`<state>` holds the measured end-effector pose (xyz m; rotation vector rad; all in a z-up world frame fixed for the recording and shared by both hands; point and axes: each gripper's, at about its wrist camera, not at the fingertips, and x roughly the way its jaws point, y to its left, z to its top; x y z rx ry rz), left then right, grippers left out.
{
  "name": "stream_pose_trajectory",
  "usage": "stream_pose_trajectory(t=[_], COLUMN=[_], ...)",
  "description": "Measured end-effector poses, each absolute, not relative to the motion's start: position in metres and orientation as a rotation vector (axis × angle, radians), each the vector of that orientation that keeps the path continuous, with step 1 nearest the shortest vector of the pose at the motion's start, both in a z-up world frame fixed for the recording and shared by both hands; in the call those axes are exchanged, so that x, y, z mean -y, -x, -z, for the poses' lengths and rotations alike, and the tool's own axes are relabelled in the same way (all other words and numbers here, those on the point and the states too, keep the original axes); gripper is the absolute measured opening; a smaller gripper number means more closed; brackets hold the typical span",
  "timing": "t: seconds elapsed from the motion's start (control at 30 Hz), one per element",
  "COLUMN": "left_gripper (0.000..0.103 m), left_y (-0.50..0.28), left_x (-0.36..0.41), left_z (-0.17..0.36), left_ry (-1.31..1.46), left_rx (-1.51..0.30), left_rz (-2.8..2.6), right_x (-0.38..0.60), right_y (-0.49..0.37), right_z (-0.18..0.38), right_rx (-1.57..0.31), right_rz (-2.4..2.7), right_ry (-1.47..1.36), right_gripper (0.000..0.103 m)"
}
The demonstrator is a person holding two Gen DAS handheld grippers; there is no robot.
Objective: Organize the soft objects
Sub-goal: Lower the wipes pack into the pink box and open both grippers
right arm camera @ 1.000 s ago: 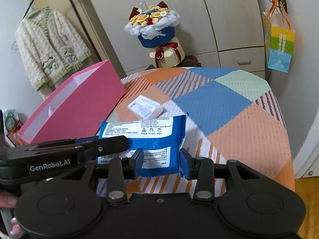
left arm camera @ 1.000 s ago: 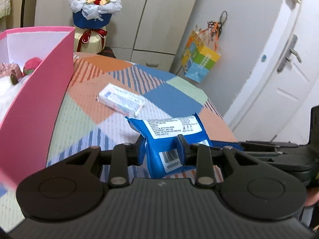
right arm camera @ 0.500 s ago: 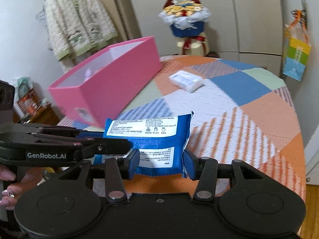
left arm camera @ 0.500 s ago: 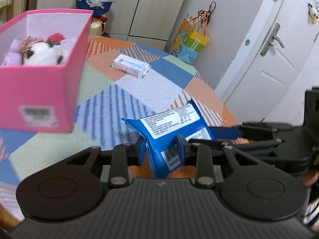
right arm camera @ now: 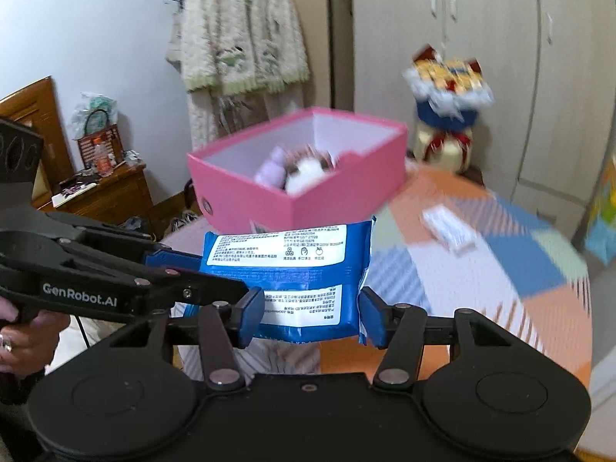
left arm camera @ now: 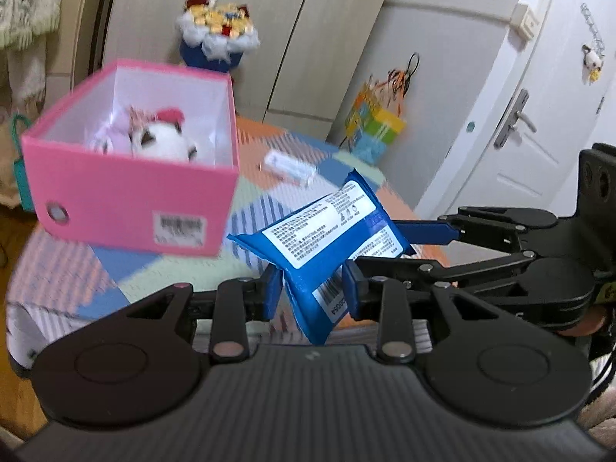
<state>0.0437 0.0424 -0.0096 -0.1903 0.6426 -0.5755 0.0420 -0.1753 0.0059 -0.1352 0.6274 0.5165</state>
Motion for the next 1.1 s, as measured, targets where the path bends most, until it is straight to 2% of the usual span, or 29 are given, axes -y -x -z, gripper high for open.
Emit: stream_pose_trajectory(t=[0.23,0.47,0.77,0.83,0.87,0.9,0.97,1.1], left_gripper=[0.033,0.033,0.033,0.034,0.035,0.036,0.037,0.037], left_y=[-0.058,-0.099,-0.171,-0.188,-0.197,-0.206,-0.219,-0.251], left_x=[-0.064,-0.080,-0.095,-0.096,-0.098,-0.098,-0.102,-0.105], left_z=[-0.023,-0.048,-0.042,-0.038,-0.036,-0.035,-0.031,-0.023], left_ry=[0.151,0.134,0.174,0.197,0.210,0.215,0.215,0.245], left_rx=[-0.587,-0.543,-0.511,-0.514,-0.518,-0.520,-0.521,-0.577], left_rz=[0.569,0.526,0.438,0.418,0.400,0.378,0.332,0.325], right_x=[0.149,0.133,0.125,0.122,0.120,0.118,0.112,0.112], right_y=[-0.057,-0.113,-0.195,-0.213,-0.221,-0.229,-0.240,-0.263], right_z=[-0.040,-0.062,-0.050,-0.044,-0.042,-0.039,-0.034,-0.025], right_rx=[-0.548,-0.503,-0.590,-0.613,-0.618,-0.622,-0.635,-0.650], right_rz=[-0.536,-0.573,-0.609,-0.607,-0.607,-0.608,-0.605,-0.605], right_ry=[0.205,0.164,-0.025,-0.045,-0.045,-0.045,-0.011,-0.028], right_gripper=[0.062,0.062,0.061,0.058,0.054,0.043,0.032,0.030])
